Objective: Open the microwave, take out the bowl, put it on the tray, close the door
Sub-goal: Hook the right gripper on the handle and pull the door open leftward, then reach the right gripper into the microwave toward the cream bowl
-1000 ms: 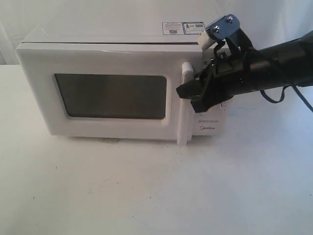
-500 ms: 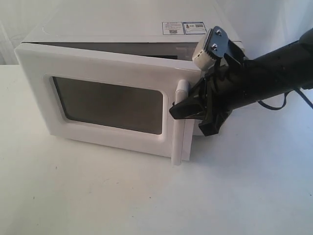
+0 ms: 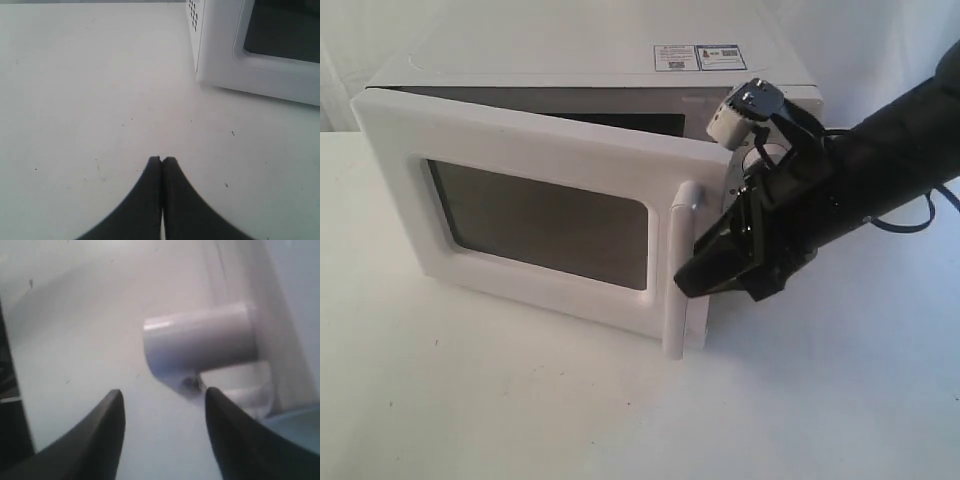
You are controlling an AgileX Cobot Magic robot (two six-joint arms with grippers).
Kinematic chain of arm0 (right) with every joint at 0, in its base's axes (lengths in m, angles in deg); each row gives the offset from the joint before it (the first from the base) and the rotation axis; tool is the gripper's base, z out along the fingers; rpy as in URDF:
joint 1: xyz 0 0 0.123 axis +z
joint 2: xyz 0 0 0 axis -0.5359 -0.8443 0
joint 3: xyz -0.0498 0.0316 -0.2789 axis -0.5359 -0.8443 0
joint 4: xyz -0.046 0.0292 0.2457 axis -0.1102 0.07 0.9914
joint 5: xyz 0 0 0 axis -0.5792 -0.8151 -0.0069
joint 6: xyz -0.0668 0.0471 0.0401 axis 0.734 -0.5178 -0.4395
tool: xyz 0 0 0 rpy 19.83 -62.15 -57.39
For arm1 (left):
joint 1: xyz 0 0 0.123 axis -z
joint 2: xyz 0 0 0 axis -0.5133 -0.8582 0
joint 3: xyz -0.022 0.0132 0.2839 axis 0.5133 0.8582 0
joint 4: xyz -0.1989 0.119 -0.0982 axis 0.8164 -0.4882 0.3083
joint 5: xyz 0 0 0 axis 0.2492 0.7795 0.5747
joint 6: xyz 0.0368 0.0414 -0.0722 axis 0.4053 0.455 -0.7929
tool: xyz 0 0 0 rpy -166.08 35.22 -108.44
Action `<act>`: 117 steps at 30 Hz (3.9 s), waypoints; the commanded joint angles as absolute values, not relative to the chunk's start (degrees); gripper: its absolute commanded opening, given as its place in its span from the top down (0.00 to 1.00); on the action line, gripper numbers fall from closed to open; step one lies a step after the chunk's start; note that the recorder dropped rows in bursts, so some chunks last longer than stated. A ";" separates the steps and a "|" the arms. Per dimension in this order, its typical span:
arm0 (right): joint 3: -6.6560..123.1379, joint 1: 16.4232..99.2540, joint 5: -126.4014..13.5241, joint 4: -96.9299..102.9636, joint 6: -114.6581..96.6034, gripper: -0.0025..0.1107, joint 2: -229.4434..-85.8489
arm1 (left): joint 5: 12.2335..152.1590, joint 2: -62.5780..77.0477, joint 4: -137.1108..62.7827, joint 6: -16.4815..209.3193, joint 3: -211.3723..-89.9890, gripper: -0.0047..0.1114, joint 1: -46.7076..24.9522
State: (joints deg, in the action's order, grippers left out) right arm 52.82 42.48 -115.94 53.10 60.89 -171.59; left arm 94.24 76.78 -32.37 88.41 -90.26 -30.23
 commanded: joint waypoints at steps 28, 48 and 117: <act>52.67 42.63 -126.40 61.47 65.08 0.98 -166.44 | 94.17 77.05 -32.24 88.19 -89.99 0.96 -30.19; 52.57 42.63 -125.27 61.47 64.48 0.98 -166.44 | 94.17 77.05 -32.24 88.19 -89.99 0.96 -30.19; 72.46 75.19 -79.47 -72.36 -35.47 0.54 -200.12 | 94.17 77.05 -32.24 88.19 -89.99 0.96 -30.19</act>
State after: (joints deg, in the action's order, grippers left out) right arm 71.60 75.57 -79.59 -71.82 -34.66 -199.14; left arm 94.09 76.78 -32.56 88.39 -90.26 -30.23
